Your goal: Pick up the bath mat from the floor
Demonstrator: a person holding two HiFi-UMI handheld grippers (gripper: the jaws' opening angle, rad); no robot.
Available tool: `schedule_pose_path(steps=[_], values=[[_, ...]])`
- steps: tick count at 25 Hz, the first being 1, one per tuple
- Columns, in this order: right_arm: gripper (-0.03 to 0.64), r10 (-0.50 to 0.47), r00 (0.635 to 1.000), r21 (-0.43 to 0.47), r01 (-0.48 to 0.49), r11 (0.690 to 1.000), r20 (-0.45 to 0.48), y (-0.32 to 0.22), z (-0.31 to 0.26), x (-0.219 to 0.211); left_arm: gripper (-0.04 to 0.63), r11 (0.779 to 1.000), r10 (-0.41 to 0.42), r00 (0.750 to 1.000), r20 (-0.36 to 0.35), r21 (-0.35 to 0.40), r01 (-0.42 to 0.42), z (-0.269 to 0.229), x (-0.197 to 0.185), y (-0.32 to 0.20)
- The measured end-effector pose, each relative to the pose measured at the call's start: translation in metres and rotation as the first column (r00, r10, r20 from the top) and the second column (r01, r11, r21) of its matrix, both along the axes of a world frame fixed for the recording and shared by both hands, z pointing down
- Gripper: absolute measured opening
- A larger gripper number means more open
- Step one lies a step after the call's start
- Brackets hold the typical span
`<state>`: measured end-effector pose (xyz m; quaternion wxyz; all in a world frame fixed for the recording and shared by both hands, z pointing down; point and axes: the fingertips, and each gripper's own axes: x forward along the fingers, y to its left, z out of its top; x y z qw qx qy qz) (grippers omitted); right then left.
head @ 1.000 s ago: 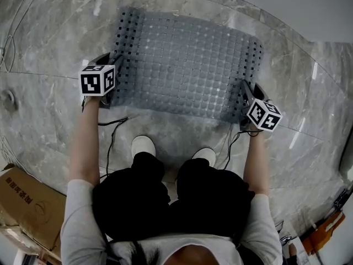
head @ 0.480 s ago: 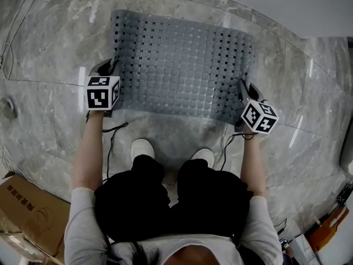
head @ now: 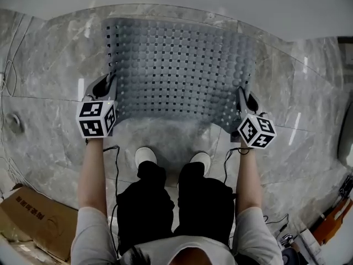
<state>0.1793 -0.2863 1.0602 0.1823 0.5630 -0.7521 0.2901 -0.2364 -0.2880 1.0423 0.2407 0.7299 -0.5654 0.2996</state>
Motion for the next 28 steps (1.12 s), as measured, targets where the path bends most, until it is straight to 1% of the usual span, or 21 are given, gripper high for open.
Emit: schedule_pose_path(steps=[4, 9, 13, 20, 23, 28], values=[[0.038, 0.002, 1.0, 0.019, -0.002, 1.0, -0.001, -0.001, -0.057, -0.004, 0.038, 0.999, 0.02, 1.0, 0.001, 0.028, -0.02, -0.06, 0.007, -0.003], [0.037, 0.002, 1.0, 0.041, -0.001, 0.999, -0.019, 0.005, -0.144, -0.003, 0.037, 0.998, 0.021, 1.0, -0.023, 0.056, -0.02, -0.147, 0.018, 0.004], [0.038, -0.007, 1.0, 0.067, 0.008, 0.998, -0.012, 0.013, -0.23, -0.005, 0.038, 0.996, 0.037, 0.999, -0.03, 0.077, -0.035, -0.229, 0.026, 0.013], [0.037, -0.022, 0.999, 0.088, 0.025, 0.996, -0.035, 0.024, -0.384, -0.006, 0.038, 0.994, 0.063, 0.996, -0.062, 0.095, -0.057, -0.38, 0.037, 0.026], [0.037, -0.014, 0.999, 0.102, 0.017, 0.995, -0.03, 0.027, -0.448, -0.003, 0.038, 0.991, 0.074, 0.995, -0.072, 0.117, -0.065, -0.445, 0.044, 0.028], [0.035, 0.012, 1.0, 0.135, -0.012, 0.991, -0.004, 0.035, -0.552, 0.0, 0.043, 0.986, 0.076, 0.991, -0.111, 0.158, -0.058, -0.546, 0.05, 0.035]])
